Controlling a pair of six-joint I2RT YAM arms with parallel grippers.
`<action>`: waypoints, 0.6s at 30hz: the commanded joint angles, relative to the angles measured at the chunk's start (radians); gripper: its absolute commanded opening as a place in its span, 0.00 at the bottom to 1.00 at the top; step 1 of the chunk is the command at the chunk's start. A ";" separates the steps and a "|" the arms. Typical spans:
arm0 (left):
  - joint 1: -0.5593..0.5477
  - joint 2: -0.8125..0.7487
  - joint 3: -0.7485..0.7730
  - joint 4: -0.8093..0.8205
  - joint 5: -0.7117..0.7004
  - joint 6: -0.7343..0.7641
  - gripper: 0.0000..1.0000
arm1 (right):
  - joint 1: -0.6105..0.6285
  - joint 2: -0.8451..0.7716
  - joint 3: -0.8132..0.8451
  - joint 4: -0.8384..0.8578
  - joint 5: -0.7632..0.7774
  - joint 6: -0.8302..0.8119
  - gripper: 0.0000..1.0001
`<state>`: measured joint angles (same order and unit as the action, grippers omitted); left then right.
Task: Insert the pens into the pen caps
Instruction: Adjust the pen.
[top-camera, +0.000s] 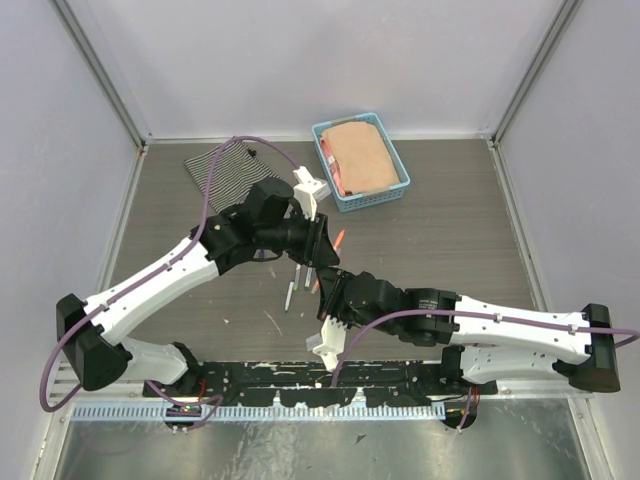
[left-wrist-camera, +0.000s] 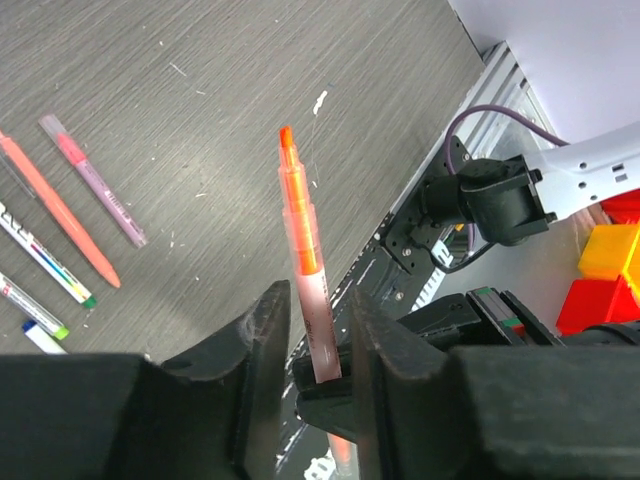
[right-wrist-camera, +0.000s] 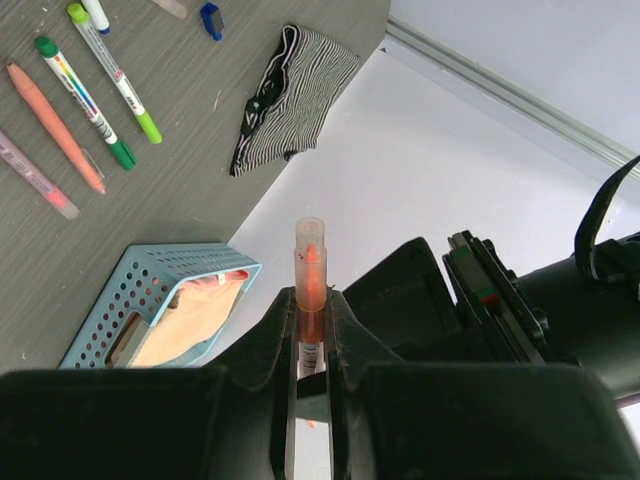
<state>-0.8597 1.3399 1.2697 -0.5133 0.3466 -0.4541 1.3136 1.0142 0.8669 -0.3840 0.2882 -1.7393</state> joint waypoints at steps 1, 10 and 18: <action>0.001 0.005 -0.009 0.054 0.049 -0.009 0.30 | 0.005 -0.019 0.013 0.047 0.036 -0.018 0.04; 0.002 -0.009 -0.001 0.060 0.028 -0.001 0.00 | 0.004 -0.022 0.024 0.008 0.025 -0.002 0.13; 0.002 -0.020 0.005 0.048 -0.030 0.016 0.00 | 0.004 -0.029 0.062 -0.073 -0.021 0.029 0.43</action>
<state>-0.8585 1.3407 1.2694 -0.4923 0.3519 -0.4644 1.3136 1.0142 0.8703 -0.4191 0.2897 -1.7321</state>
